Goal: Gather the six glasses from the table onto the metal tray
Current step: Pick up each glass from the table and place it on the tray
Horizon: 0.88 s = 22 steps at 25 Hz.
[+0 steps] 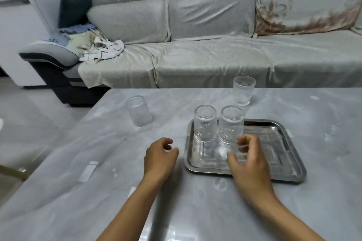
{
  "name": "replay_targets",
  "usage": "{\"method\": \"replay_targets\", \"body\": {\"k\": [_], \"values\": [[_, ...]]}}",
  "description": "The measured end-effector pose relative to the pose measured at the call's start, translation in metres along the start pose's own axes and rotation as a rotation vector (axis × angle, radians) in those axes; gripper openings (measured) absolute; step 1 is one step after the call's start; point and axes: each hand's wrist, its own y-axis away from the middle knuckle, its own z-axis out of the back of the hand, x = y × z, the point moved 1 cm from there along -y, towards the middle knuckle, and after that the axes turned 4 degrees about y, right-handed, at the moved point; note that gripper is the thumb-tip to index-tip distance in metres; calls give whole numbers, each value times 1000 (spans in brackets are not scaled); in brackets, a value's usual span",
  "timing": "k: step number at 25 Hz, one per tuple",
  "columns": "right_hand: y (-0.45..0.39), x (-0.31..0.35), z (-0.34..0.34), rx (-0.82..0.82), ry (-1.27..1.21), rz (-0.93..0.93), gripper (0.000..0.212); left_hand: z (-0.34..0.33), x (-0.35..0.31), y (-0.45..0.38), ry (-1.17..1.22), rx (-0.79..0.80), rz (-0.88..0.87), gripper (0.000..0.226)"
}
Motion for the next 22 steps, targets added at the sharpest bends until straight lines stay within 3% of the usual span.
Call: {"method": "replay_targets", "body": {"k": [3,4,7,10,14,16,19,22], "values": [[49,12,-2,326,65,252,36,45,-3,-42,-261,-257,-171,44],[52,11,-2,392,63,268,35,58,-5,-58,-370,-272,-209,53],[45,2,1,452,83,284,37,77,-16,-106,-635,-108,-222,74],[45,-8,-1,438,166,382,40,72,-22,-141,-532,-1,-115,77],[48,-11,-9,376,230,463,38,63,-14,-163,-241,-198,-95,45],[46,-12,-11,366,250,471,33,64,-13,-165,-238,-295,-74,35],[48,-11,-7,413,246,433,27,68,-22,-153,-204,-348,-33,45],[37,1,2,394,104,303,26,69,-45,-107,-147,-397,-166,49]]}}
